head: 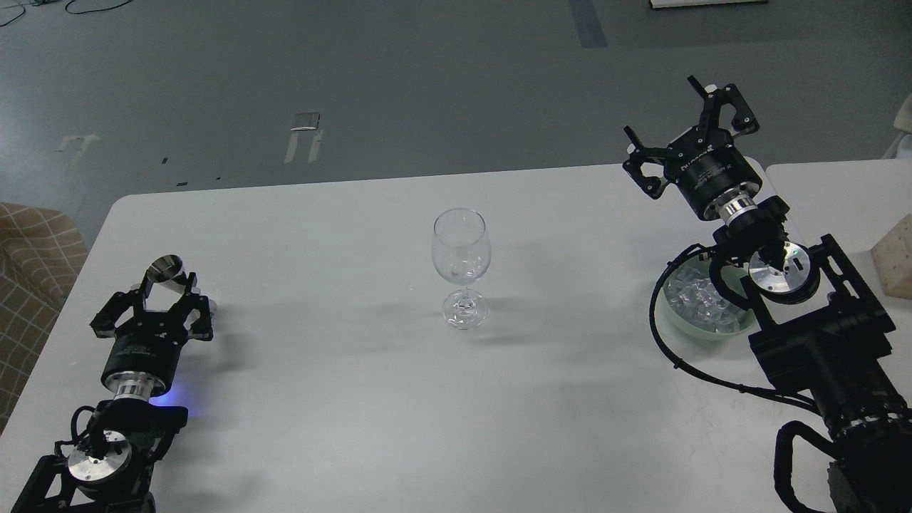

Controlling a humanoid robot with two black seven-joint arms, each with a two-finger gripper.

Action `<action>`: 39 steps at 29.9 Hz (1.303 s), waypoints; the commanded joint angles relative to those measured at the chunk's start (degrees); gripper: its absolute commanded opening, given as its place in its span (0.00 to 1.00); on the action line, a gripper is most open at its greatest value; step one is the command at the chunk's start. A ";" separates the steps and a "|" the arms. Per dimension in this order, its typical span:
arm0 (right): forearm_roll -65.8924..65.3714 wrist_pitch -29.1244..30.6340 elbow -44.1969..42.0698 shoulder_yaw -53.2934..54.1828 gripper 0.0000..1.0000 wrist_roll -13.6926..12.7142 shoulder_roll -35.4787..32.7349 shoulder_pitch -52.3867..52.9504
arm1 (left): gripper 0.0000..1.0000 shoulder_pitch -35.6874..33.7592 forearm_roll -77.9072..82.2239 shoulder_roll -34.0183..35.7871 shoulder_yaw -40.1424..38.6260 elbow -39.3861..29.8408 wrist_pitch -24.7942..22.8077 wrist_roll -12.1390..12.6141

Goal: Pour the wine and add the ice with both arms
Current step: 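Close the left gripper on the metal jigger and lift it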

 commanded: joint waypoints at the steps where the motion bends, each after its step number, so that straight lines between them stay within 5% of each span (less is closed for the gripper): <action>1: -0.08 0.00 0.00 0.00 1.00 0.00 0.00 -0.07 | 0.56 0.04 -0.02 0.00 -0.01 0.00 0.00 0.00; 23: -0.08 0.00 0.00 0.00 1.00 0.00 -0.18 -0.07 | 0.54 -1.98 -0.02 0.09 0.16 1.67 0.00 0.00; 30: 0.01 0.00 0.00 0.00 1.00 0.00 -0.26 0.02 | 0.42 -2.86 -0.02 0.09 0.16 1.76 0.00 0.53; 39: -0.08 0.00 -0.08 0.00 1.00 0.00 -0.26 -0.42 | 0.42 -2.42 -0.02 0.09 0.16 1.67 0.00 0.53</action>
